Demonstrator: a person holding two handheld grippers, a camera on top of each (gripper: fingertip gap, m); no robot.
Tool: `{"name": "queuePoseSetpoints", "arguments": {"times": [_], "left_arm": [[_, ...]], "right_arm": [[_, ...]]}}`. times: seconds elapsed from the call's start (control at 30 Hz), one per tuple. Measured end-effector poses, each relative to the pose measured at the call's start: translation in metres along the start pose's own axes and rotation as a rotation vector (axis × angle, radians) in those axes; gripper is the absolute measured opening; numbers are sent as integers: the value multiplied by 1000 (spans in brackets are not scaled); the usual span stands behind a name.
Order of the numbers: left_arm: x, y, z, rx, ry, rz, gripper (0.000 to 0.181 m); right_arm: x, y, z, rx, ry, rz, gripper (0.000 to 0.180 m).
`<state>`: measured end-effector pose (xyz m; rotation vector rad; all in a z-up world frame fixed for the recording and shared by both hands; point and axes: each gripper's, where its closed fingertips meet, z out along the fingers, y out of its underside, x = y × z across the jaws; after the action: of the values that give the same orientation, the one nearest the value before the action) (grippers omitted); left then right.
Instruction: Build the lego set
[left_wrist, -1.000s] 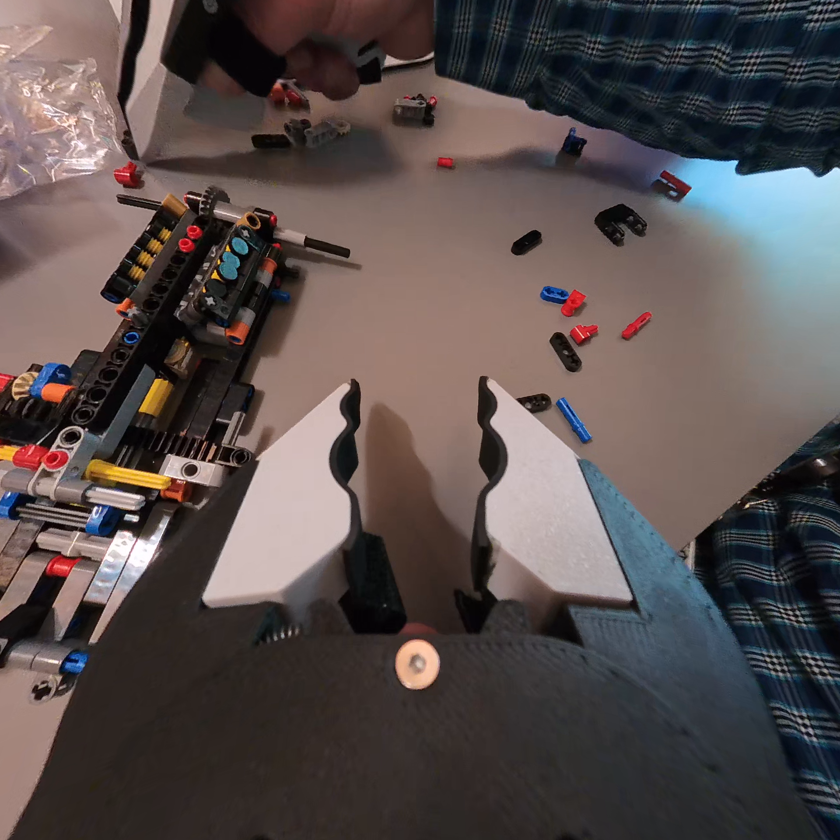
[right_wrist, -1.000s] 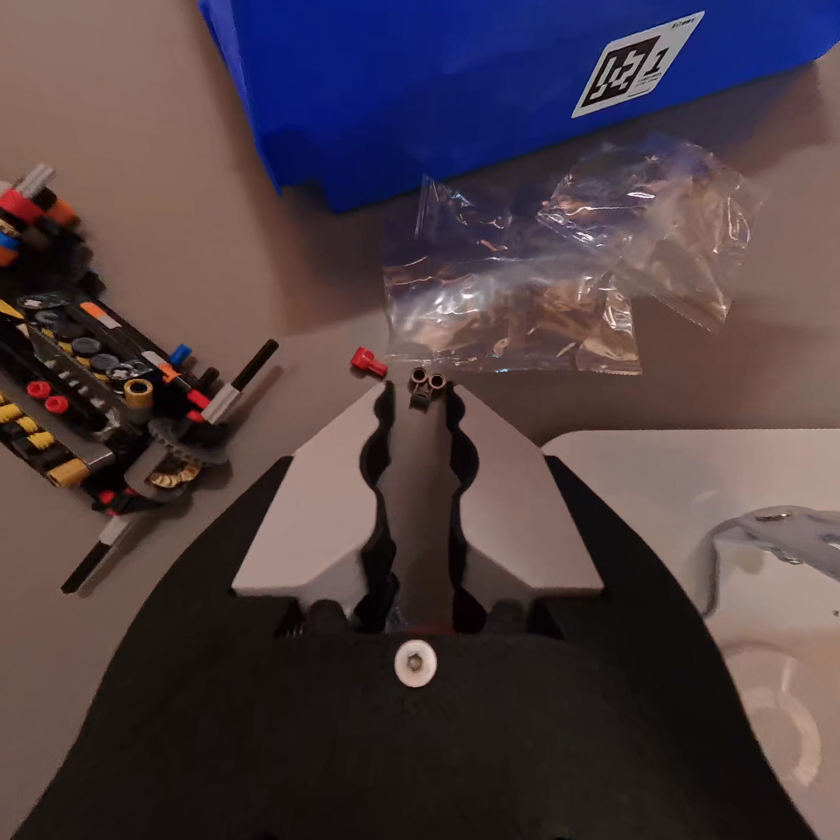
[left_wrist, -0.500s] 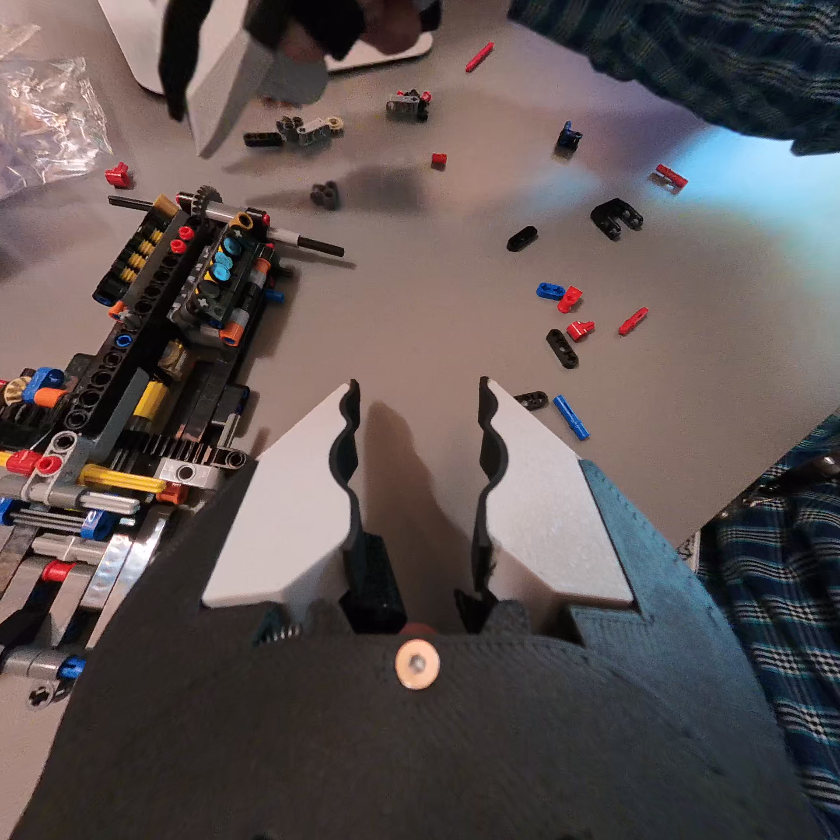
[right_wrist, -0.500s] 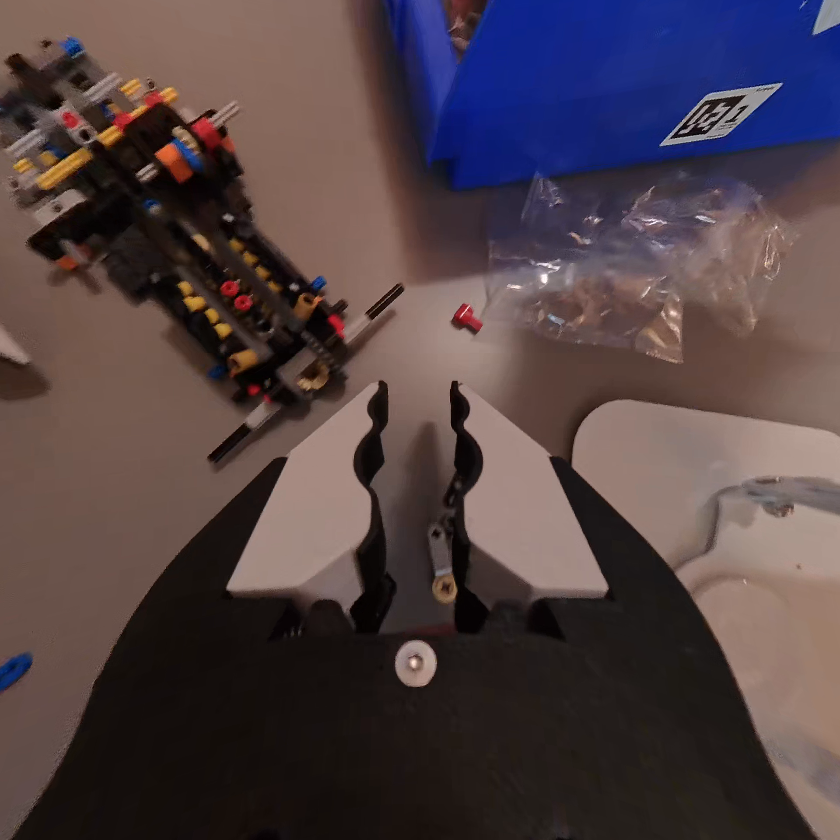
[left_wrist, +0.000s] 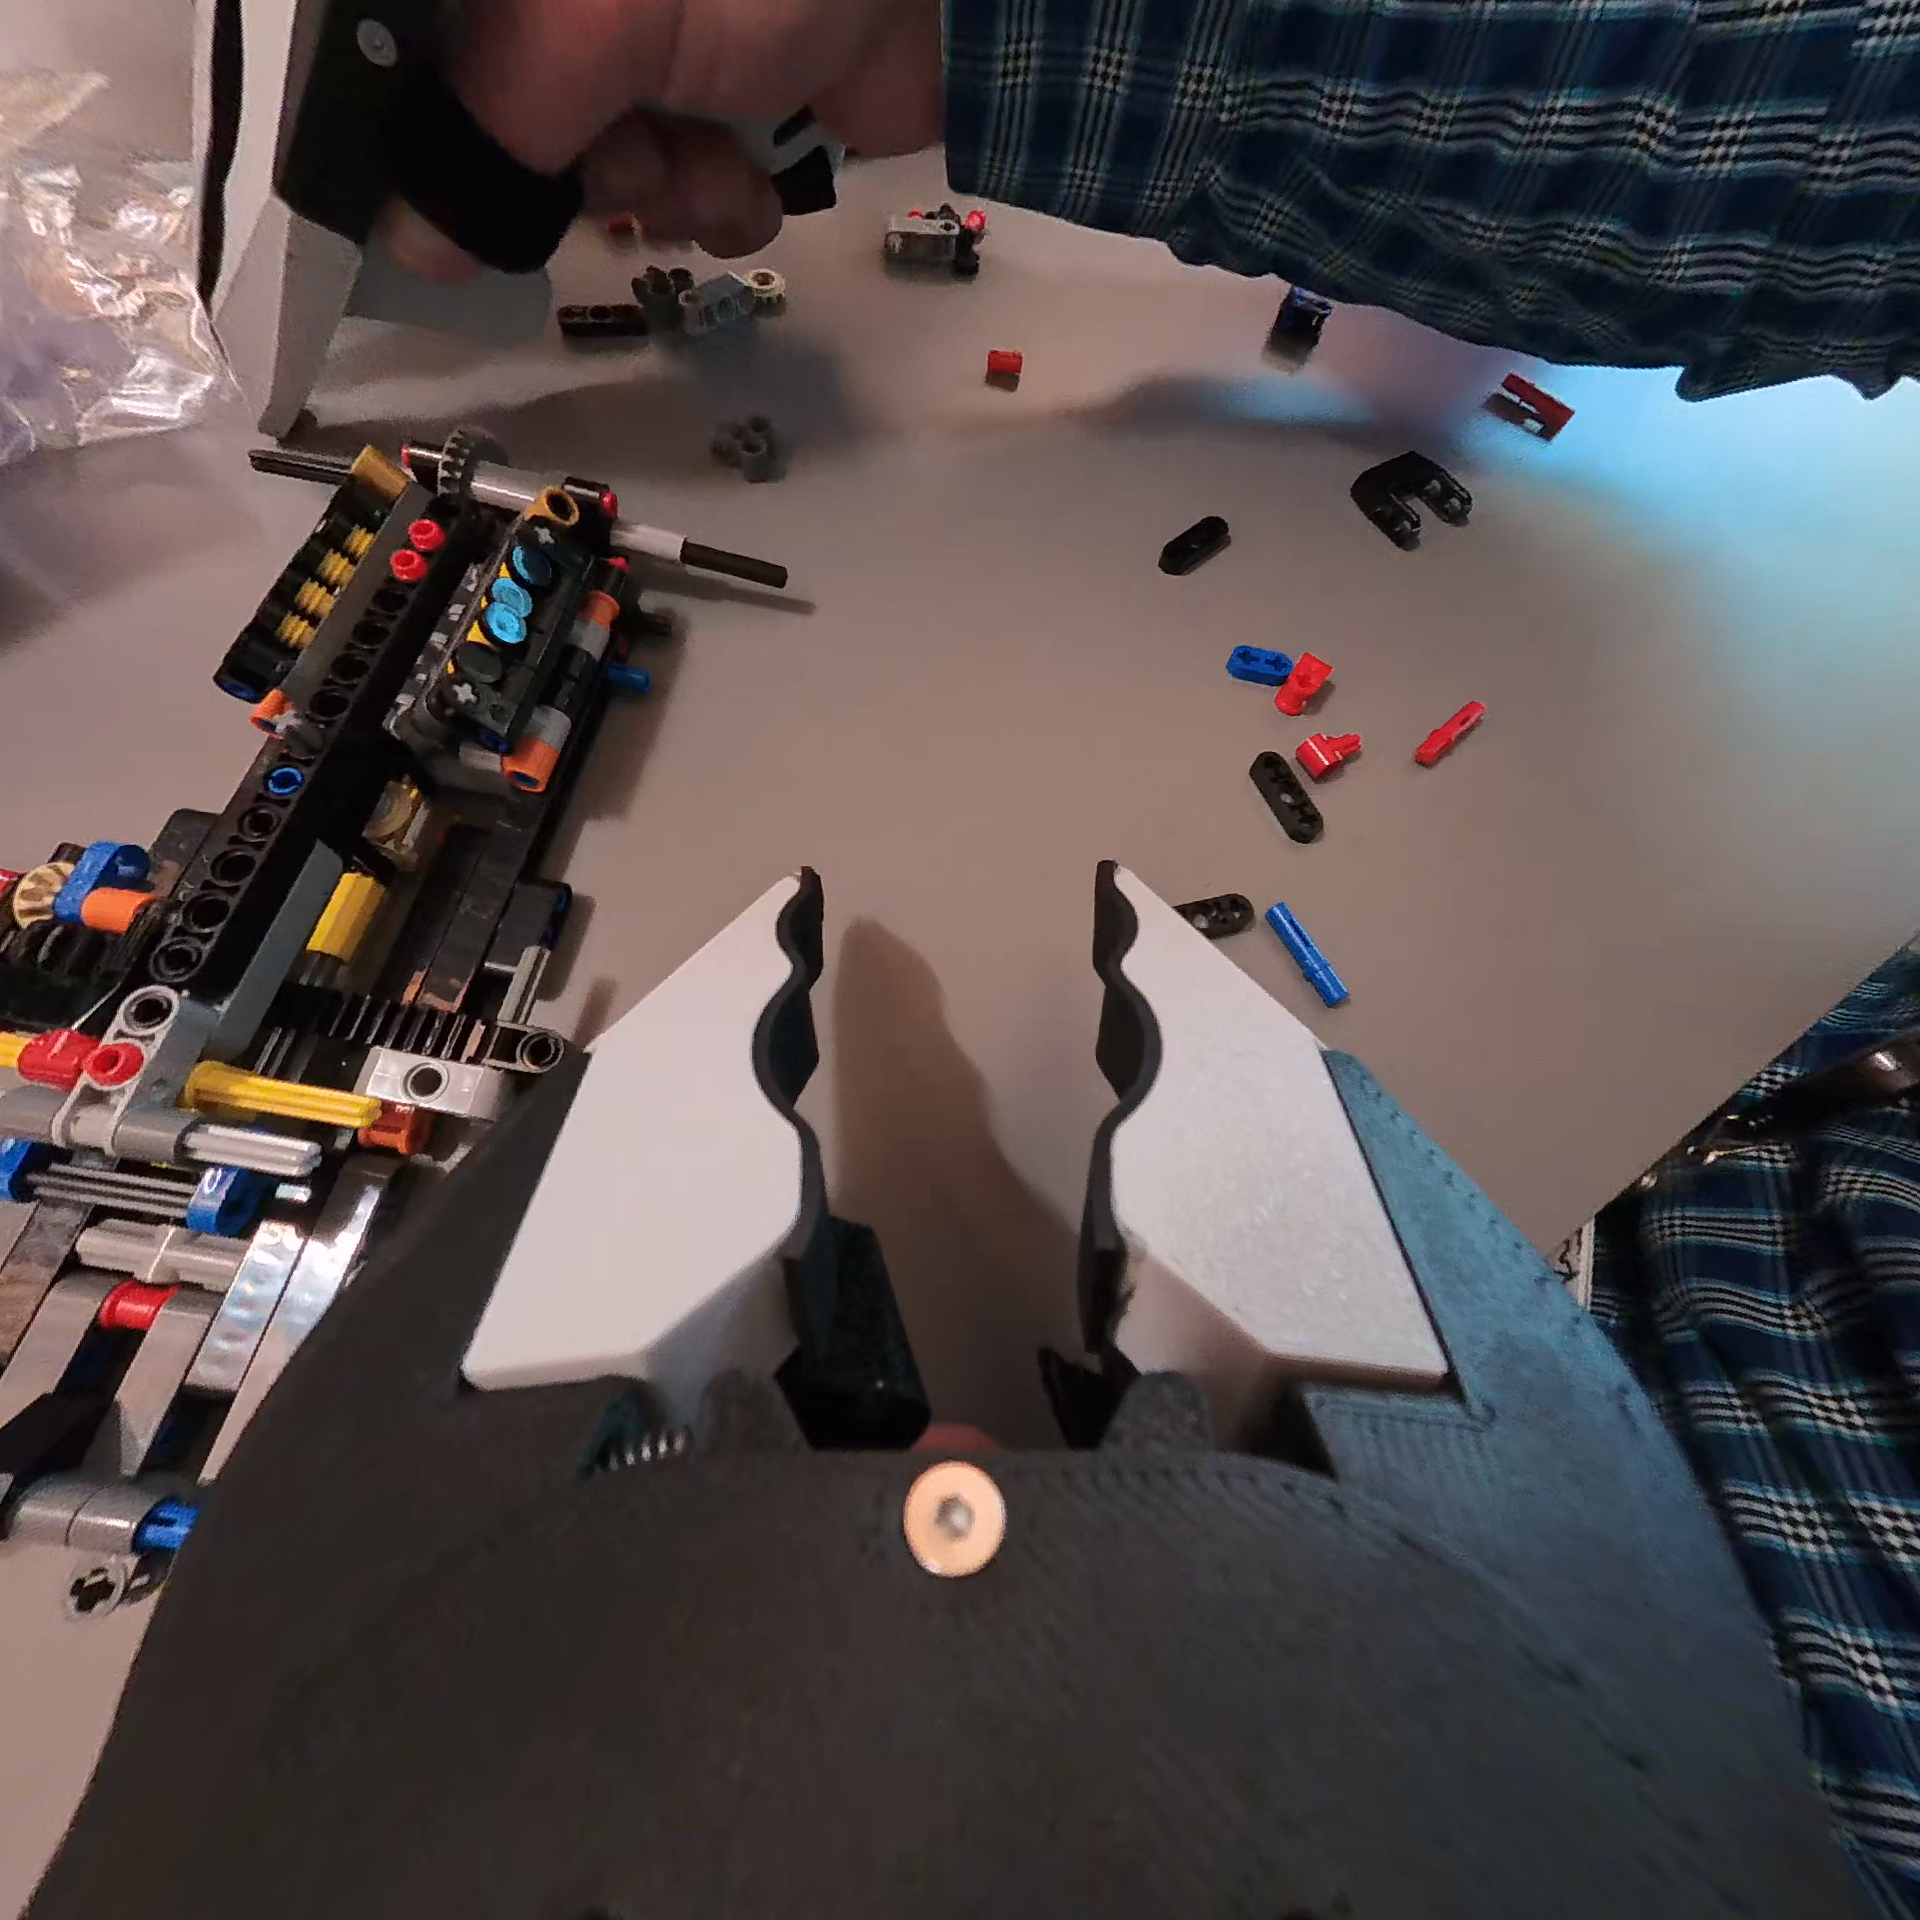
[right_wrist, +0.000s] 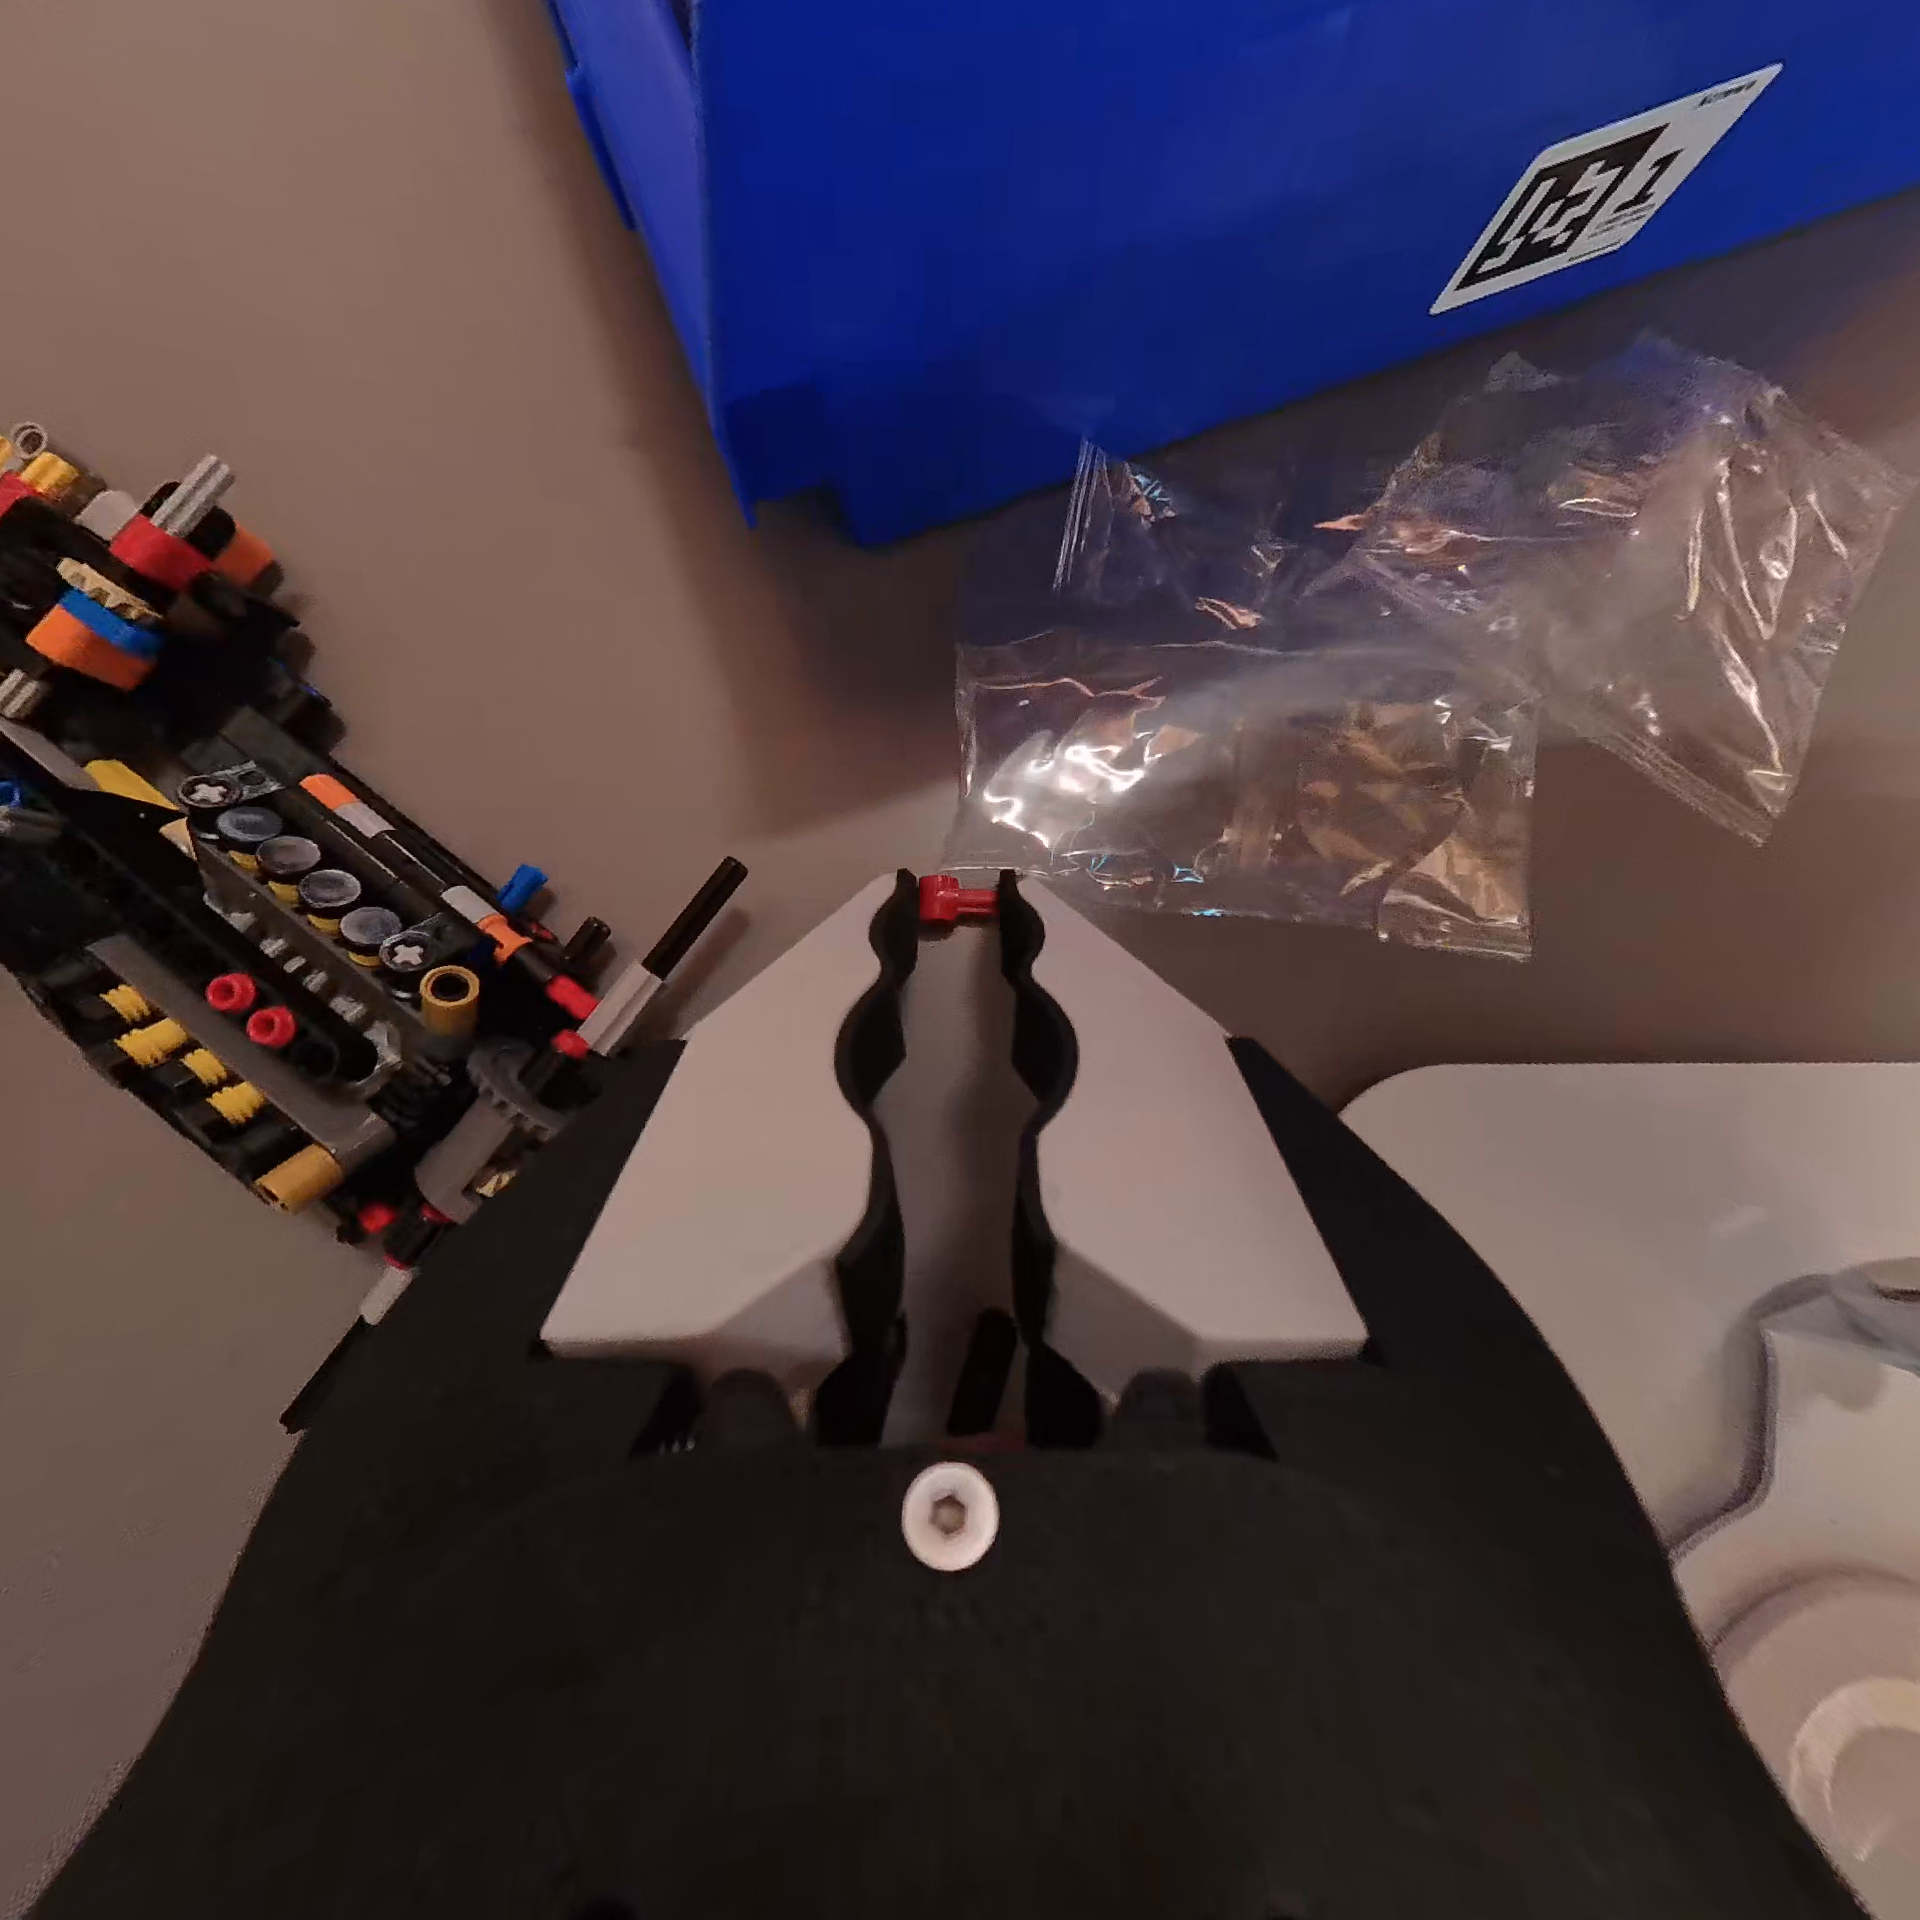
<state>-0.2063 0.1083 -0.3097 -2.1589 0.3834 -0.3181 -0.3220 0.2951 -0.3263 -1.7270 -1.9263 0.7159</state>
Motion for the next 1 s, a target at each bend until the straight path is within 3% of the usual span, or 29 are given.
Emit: {"name": "queuePoseSetpoints", "arguments": {"times": [0.2, 0.7, 0.83, 1.0], "left_arm": [[0, -1, -1, 12, 2, -1, 52], [2, 3, 2, -30, -39, 59, 54], [-7, 3, -2, -28, -91, 61, 58], [-40, -7, -35, -35, -274, 153, 60]], "right_arm": [[-13, 18, -15, -48, -28, -18, 12], [-96, 118, -98, -169, -84, -141, 12], [-97, 116, -113, -114, -38, -145, 27], [-127, 76, -121, 61, -97, -320, 26]]}}
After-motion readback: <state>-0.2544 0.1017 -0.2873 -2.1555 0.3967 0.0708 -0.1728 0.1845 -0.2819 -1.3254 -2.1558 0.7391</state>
